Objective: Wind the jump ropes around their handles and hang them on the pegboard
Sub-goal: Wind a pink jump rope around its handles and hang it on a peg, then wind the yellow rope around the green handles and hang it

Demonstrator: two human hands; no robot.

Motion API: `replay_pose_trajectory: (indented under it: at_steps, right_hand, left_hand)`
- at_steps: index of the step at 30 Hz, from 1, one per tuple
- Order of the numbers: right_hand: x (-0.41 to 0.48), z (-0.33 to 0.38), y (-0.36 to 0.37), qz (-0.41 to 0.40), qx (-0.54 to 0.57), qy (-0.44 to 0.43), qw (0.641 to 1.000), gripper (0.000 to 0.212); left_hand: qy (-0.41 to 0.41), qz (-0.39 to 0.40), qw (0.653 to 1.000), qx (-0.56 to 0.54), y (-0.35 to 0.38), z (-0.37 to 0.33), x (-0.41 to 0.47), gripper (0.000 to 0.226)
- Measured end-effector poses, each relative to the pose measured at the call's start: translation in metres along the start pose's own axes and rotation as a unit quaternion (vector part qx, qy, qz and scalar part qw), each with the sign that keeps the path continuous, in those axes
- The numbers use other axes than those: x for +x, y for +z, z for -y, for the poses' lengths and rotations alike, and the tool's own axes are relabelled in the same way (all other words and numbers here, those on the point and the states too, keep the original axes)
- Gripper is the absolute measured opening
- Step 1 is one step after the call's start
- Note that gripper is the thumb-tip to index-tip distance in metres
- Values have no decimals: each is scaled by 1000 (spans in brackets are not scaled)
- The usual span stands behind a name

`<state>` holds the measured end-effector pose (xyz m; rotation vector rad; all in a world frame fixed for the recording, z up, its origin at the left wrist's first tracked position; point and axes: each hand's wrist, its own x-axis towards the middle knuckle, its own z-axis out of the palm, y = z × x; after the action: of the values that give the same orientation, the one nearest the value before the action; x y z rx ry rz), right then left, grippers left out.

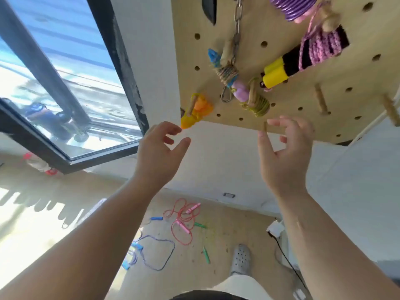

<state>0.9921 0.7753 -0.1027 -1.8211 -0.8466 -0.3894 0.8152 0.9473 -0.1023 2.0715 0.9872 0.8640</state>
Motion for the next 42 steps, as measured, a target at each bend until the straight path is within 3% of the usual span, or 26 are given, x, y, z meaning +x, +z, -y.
replay_pose_trajectory:
  at_steps: [7,11,14,17,24,33,42]
  right_hand:
    - [-113,50,53,230,-26,130,964,14]
    - [-153,44,75,370,-47,241,896,14]
    - [-177,22,91,452,-57,287,843,15]
    - [-196,-13,112,506,-80,325,795,22]
    - [-247,-115,175,528,-100,412,736,25]
    - [-367,-273,282,497,-144,490,701,26]
    - [-495,-444,360,506,-191,499,677,37]
  left_hand:
    - [-107,140,984,35,-69,98,-63,21]
    - [-140,201,967,67,-72,140,-79,26]
    - [-162,235,955,81,-62,166,-80,48]
    - [-184,266,941,102,-39,198,-80,32]
    - [-196,362,899,149,48,289,-83,33]
    - [-158,488,829,220,197,463,-100,40]
    - [-91,548,785,273,363,614,-123,47]
